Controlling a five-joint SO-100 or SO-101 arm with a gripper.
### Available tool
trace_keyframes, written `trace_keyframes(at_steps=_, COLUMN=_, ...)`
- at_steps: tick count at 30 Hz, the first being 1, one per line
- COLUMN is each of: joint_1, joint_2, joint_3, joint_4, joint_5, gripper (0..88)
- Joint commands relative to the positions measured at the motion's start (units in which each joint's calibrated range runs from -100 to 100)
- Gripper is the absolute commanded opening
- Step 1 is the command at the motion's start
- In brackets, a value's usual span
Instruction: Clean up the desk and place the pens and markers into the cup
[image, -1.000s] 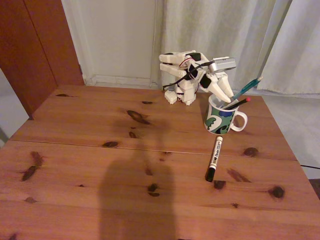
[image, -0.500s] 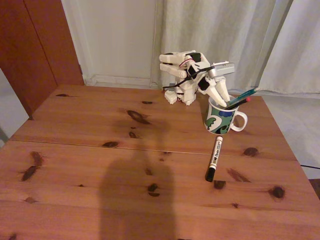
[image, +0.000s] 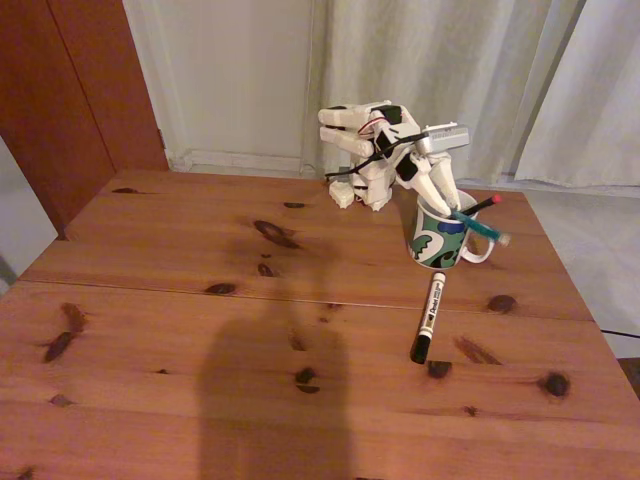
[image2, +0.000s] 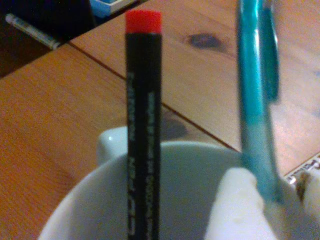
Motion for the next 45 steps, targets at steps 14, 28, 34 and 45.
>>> trace_keyframes(at_steps=14, joint_1=0.5, joint_2=-0.9, joint_3=-5.3, joint_4=-0.7, joint_5=0.3, gripper=9.1)
trace_keyframes(at_steps=28, joint_1=4.9, joint_2=3.2, joint_3=-11.6, joint_4=-0.2, joint_5=-0.1, gripper=3.9)
trace_keyframes(at_steps=34, joint_1=8.2, joint_2=21.8, joint_3=-24.2, joint_4=-0.1, joint_5=0.0, gripper=0.5)
trace_keyframes(at_steps=45, joint_1=18.3, joint_2=57.5, joint_3=-57.8, joint_4=19.4, joint_5=0.2, gripper=0.5)
